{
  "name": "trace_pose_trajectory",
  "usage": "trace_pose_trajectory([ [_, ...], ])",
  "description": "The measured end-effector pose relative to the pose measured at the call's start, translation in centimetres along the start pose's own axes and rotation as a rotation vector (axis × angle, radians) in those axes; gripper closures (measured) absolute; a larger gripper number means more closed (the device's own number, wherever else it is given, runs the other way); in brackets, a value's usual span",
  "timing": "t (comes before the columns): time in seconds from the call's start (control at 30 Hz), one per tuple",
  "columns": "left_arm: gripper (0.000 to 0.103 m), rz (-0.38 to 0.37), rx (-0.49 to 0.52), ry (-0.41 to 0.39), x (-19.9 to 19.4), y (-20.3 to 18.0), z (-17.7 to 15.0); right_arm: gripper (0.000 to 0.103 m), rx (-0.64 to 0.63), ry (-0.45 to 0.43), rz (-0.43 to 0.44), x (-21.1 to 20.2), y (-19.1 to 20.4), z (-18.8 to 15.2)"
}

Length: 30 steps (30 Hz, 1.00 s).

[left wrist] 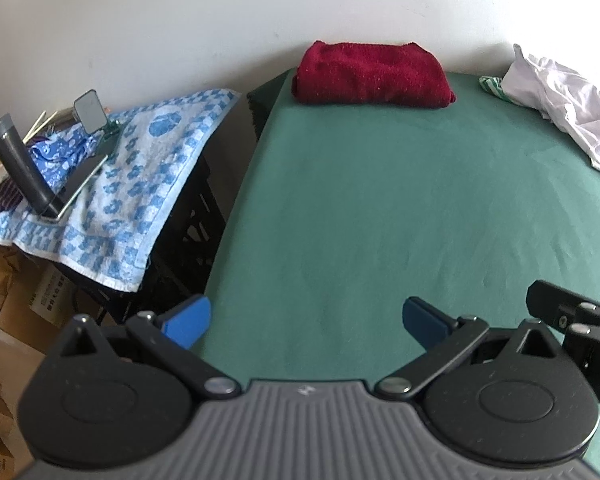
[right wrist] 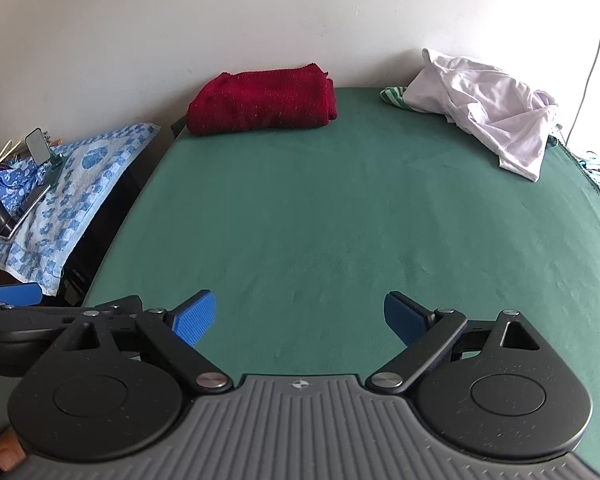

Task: Fold clothes

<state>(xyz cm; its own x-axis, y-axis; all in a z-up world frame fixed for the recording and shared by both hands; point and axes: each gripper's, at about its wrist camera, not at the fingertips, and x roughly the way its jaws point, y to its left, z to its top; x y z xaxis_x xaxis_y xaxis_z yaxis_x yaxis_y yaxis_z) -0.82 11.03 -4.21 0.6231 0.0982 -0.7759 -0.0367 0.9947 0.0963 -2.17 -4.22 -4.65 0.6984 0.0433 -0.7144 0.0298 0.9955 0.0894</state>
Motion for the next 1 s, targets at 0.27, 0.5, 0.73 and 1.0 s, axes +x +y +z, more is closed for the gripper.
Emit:
trace_pose_trajectory([
  [0.27, 0.001, 0.001, -0.006, -0.018, -0.25, 0.09, -0.2, 0.01, 0.003, -0.009, -0.001, -0.34, 0.05, -0.12],
  [0.5, 0.001, 0.009, 0.004, -0.033, -0.42, 0.25, -0.41, 0.01, 0.009, -0.01, 0.0, -0.49, 0.05, -0.26],
  [0.73, 0.001, 0.009, 0.008, -0.024, -0.26, 0.31, -0.58, 0.01, 0.015, -0.009, -0.003, -0.51, 0.02, -0.49],
  [1.0, 0.001, 0.016, 0.01, -0.009, 0.05, 0.42, -0.82, 0.01, 0.023, 0.002, -0.004, -0.34, 0.25, -0.77],
])
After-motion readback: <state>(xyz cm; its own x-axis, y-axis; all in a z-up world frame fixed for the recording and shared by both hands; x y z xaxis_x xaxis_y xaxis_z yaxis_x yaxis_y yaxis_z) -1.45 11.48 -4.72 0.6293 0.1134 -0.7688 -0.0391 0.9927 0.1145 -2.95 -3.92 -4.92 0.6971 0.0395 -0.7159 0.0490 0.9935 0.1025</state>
